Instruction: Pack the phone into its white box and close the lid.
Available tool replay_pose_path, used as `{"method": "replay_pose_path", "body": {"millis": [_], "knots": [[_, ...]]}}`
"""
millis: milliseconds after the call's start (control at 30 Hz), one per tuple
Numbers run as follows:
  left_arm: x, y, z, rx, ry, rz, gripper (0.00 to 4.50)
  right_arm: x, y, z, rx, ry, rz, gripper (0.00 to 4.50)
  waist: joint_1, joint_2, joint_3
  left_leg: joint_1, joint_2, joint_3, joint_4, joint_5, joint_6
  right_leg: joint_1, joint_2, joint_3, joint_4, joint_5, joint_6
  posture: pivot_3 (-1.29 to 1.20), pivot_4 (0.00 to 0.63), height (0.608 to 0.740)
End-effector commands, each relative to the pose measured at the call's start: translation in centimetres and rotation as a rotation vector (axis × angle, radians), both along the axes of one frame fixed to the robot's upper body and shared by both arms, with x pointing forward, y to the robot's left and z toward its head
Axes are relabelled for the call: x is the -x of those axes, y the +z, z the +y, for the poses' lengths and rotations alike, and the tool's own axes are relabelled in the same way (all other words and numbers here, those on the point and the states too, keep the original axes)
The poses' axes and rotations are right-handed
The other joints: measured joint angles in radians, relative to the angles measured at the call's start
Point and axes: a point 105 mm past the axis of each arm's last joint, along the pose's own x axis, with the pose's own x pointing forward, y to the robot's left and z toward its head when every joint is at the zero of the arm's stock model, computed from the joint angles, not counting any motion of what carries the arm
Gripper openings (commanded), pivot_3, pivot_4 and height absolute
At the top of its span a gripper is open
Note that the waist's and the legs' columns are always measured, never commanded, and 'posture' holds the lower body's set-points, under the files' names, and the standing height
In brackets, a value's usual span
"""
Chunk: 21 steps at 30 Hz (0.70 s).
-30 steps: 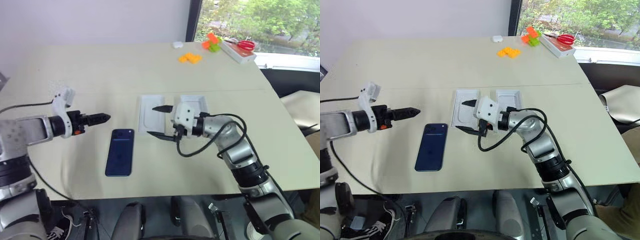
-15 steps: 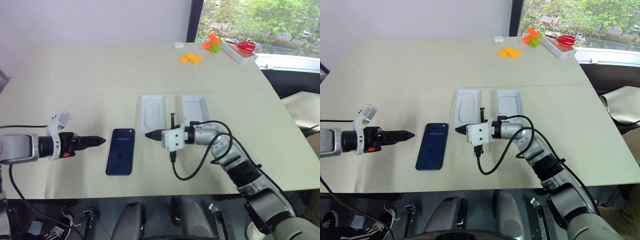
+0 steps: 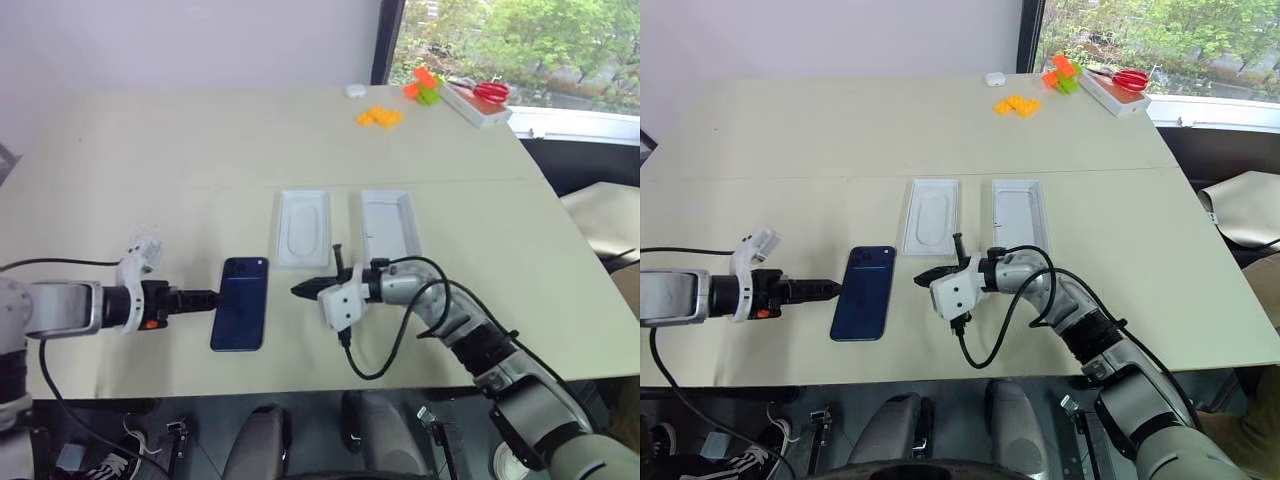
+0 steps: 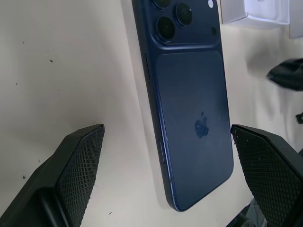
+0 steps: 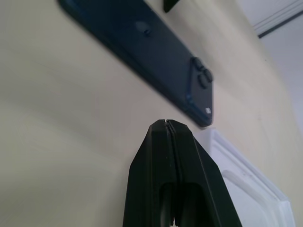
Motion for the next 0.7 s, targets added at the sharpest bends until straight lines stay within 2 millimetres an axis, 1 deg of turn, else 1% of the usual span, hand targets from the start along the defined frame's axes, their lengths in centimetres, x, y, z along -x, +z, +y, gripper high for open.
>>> {"method": "replay_pose_path", "body": {"millis": [33, 167, 267, 367, 500, 700], "knots": [[0.3, -0.2, -1.7, 0.031, -0.065, 0.004, 4.50, 0.3, -0.3, 0.6, 0.010, 0.037, -0.058, 0.03, 0.003, 0.000, 0.000, 0.000, 0.000, 0.000, 0.000, 0.000, 0.000, 0.001, 0.000, 0.000, 0.000, 0.000, 0.000, 0.00, 0.150, 0.740], [0.6, -1.4, -1.8, -0.008, -0.065, 0.035, 4.50, 0.2, -1.1, 0.9, 0.062, 0.060, -0.124, 0.03, 0.003, 0.000, 0.000, 0.005, 0.000, 0.000, -0.001, 0.000, 0.000, 0.005, 0.000, 0.000, -0.001, 0.000, 0.000, 0.00, 0.150, 0.740], [0.5, -2.0, -2.0, 0.008, -0.050, 0.054, 4.50, -0.9, -1.7, 1.0, 0.120, 0.052, -0.207, 0.03, -0.003, -0.001, -0.001, 0.014, 0.000, 0.000, -0.003, 0.000, 0.000, 0.013, 0.001, 0.000, -0.002, -0.002, -0.003, 0.00, 0.150, 0.740], [0.4, -2.2, -2.7, 0.052, -0.053, 0.066, 4.50, -1.2, -1.4, 1.7, 0.103, 0.059, -0.221, 0.03, -0.004, -0.002, -0.004, 0.020, 0.001, 0.000, -0.003, 0.000, 0.000, 0.018, 0.002, 0.000, -0.003, -0.003, -0.004, 0.00, 0.150, 0.740], [0.1, -2.2, -4.0, 0.086, -0.074, 0.065, 4.50, -1.1, -1.3, 2.6, 0.094, 0.089, -0.232, 0.03, -0.004, -0.004, -0.007, 0.027, 0.001, 0.000, -0.007, 0.000, 0.000, 0.025, 0.001, 0.001, -0.004, -0.004, -0.003, 0.00, 0.150, 0.740], [-0.1, -2.3, -4.6, 0.134, -0.058, 0.076, 4.50, -1.2, -1.4, 2.8, 0.090, 0.102, -0.233, 0.03, -0.004, -0.006, -0.009, 0.028, 0.001, 0.000, -0.008, 0.000, 0.000, 0.025, 0.001, 0.001, -0.004, -0.004, -0.003, 0.00, 0.150, 0.740]]}}
